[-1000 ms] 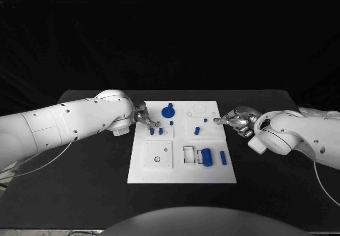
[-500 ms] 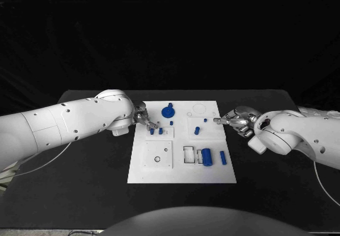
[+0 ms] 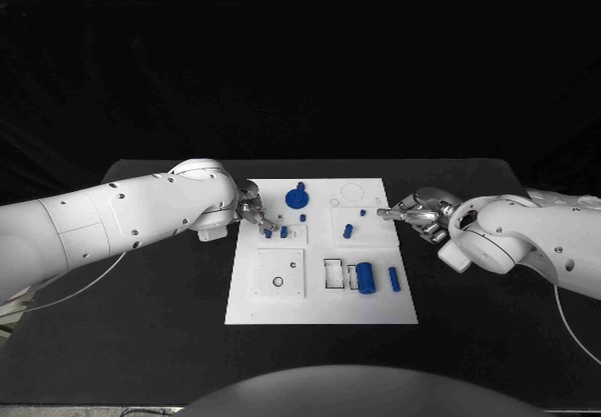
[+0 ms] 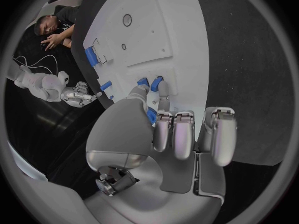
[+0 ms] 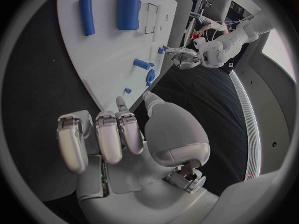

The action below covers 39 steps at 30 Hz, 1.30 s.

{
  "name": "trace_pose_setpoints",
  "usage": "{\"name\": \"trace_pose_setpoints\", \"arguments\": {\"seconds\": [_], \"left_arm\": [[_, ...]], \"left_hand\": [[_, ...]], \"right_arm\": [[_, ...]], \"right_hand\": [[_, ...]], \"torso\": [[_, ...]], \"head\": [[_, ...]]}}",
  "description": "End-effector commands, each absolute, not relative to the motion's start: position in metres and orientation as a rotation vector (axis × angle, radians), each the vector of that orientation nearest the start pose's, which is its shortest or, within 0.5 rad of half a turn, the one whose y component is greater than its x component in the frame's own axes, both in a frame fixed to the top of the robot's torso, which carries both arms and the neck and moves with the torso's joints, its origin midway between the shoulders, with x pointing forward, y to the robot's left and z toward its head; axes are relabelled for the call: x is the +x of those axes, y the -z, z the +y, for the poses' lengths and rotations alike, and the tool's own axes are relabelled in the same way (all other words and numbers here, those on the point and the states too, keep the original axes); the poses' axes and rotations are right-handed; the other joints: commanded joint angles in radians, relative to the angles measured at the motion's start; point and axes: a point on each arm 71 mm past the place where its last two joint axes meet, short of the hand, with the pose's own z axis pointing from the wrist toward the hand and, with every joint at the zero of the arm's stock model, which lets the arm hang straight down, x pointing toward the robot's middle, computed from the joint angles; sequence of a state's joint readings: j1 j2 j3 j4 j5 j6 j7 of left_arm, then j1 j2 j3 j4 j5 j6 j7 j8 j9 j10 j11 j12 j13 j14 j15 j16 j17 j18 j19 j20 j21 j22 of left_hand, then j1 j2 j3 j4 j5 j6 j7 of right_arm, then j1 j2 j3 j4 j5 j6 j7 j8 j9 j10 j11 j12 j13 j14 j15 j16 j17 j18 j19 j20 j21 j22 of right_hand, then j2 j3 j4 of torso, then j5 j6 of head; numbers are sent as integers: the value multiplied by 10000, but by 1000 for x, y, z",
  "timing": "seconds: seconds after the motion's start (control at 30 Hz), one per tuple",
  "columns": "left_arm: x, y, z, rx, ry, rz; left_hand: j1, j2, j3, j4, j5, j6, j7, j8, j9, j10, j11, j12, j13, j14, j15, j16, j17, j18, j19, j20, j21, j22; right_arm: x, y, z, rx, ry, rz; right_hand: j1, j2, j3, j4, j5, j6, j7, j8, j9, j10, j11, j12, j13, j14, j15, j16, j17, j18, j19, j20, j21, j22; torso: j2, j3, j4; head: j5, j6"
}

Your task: Assemble the parts on the task board

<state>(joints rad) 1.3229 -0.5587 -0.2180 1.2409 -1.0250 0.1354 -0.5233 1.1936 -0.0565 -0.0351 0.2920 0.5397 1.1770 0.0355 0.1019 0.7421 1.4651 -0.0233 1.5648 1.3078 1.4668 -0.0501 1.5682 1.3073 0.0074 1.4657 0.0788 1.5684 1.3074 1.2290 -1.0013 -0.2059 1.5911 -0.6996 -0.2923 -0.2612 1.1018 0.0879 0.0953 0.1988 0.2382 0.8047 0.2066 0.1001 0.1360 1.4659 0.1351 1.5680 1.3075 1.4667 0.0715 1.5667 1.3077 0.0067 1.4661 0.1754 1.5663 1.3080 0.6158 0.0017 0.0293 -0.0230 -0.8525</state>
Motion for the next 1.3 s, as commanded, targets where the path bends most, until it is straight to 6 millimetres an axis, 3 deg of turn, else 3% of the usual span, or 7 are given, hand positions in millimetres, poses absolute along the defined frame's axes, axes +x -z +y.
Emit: {"name": "trace_pose_setpoints", "arguments": {"seconds": [0.03,0.5,0.7,0.93,1.3], "left_arm": [[521,239,160,-830,2806,23736],[521,238,159,-850,2871,23694],[522,238,159,-863,2906,23721],[522,239,159,-910,3031,23789],[522,238,159,-975,3259,23698]], "left_hand": [[137,39,75,2,-97,-37,-41,-28,-17,1057,7,60,2630,1040,-36,26,2635,-74,1051,-39,24,2634],[386,223,223,-3,-267,-38,-51,-25,-27,1057,-3,60,2630,1040,-42,26,2635,-74,1051,-44,24,2634],[708,382,381,-18,-560,-8,-73,1,-23,1057,-23,60,2630,1040,-49,26,2635,-74,1051,-47,24,2634],[1343,471,681,-46,-597,-19,-92,1,-35,1057,-45,60,2630,1040,-45,26,2635,-74,1051,-52,24,2634],[2284,320,1252,-124,-425,48,-106,48,-19,1057,-60,60,2630,1040,-8,26,2635,-74,1051,-42,24,2634]], "right_arm": [[446,247,-277,7260,-6613,20738],[445,247,-276,7261,-6608,20760],[445,247,-276,7266,-6602,20762],[445,247,-276,7268,-6598,20758],[446,247,-277,7278,-6582,20745]], "right_hand": [[9,104,-20,18,45,-59,62,51,10,1049,69,28,2633,1041,91,41,2631,-67,1047,104,45,2628],[9,104,-20,18,45,-59,62,51,10,1049,69,28,2633,1041,91,41,2631,-67,1047,104,45,2628],[9,104,-20,18,45,-59,62,51,10,1049,69,28,2633,1041,91,41,2631,-67,1047,104,45,2628],[17,113,-23,19,51,-62,69,58,14,1049,75,28,2633,1041,96,41,2631,-67,1047,109,45,2628],[17,113,-23,19,51,-62,69,58,14,1049,75,28,2633,1041,96,41,2631,-67,1047,109,45,2628]], "torso": [[6,-5,4],[4,-8,-2],[3,1,1],[0,-1,1],[-1,-1,4]], "head": [[-12,-8],[-15,-52],[-17,-43],[-22,-33],[-16,-35]]}}
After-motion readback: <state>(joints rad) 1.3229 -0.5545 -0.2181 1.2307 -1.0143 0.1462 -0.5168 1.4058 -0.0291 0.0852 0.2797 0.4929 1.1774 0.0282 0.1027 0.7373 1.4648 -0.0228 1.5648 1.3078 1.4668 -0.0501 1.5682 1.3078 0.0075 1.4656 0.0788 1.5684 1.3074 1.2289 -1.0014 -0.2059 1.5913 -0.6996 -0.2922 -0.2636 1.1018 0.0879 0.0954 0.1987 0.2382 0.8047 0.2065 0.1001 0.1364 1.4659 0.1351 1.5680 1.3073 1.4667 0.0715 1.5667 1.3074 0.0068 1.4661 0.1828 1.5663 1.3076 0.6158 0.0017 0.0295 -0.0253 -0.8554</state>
